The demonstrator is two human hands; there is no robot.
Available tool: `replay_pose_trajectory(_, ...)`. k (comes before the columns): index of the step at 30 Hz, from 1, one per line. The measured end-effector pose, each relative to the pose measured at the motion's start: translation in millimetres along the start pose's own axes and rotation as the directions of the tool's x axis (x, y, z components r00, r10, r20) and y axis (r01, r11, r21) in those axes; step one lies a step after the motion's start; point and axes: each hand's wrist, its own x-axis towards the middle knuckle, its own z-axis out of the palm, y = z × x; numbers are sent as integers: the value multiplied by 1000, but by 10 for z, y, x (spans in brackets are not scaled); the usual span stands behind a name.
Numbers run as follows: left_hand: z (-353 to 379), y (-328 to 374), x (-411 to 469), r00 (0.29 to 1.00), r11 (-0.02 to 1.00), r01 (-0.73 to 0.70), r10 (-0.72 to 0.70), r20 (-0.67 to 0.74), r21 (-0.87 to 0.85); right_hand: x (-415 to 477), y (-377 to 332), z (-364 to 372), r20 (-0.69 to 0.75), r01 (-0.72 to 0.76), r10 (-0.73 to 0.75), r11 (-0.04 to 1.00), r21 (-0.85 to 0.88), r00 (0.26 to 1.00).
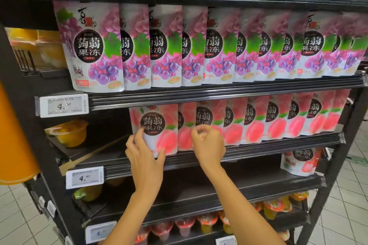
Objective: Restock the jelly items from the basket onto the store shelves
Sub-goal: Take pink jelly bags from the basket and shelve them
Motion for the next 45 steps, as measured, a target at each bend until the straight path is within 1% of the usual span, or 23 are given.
replay_pose_trajectory(3, 20, 13, 0, 1000, 1000, -12, 12, -2, 9, 27, 84, -129, -90, -10, 14, 999, 42, 996)
replay_pose_trajectory(5, 52, 33, -2, 1000, 1000, -15, 15, 6, 1, 41, 132, -202, -116, 0, 5, 999, 44, 993)
replay_pose_trajectory(15, 84, 30, -4, 1000, 999, -13, 14, 23, -46, -58, 184, -177, -126, 136, -130, 990, 43, 984)
replay_pose_trajectory(20, 64, 17, -29, 1000, 999, -15, 16, 9, -47, -83, 225, -131, -101, 154, -146, 986, 69, 984)
replay_pose_trajectory(23, 60, -13, -73, 999, 998, -34, 35, 15, -55, -91, 300, -163, -91, 119, -110, 987, 106, 990)
replay_pose_trajectory(25, 52, -18, -107, 999, 993, -45, 46, 2, -113, -100, 340, -188, -77, 95, -85, 986, 134, 993)
replay_pose_trajectory(28, 44, 3, -230, 998, 956, -68, 60, -35, -286, -156, 432, -216, -53, 106, -98, 978, 182, 994)
replay_pose_trajectory(30, 46, 20, -376, 998, 927, -64, 56, -32, -369, -230, 551, -236, -14, 107, -106, 971, 212, 994)
replay_pose_trajectory(33, 102, -15, -670, 999, 912, -5, 25, 44, -409, -400, 856, -275, 76, 45, -66, 967, 250, 995)
replay_pose_trajectory(36, 247, -185, -1057, 988, 931, 70, -15, 155, -357, -642, 1325, -314, 188, -78, 28, 962, 262, 982)
replay_pose_trajectory(39, 433, -487, -1561, 952, 924, 230, -149, 267, -307, -958, 1927, -368, 308, -240, 173, 951, 196, 936)
replay_pose_trajectory(42, 627, -850, -2152, 879, 896, 386, -286, 381, -217, -1319, 2545, -432, 417, -365, 318, 930, 37, 852)
replay_pose_trajectory(45, 775, -1200, -2802, 752, 833, 547, -441, 490, -90, -1722, 3105, -507, 461, -480, 482, 867, -130, 745)
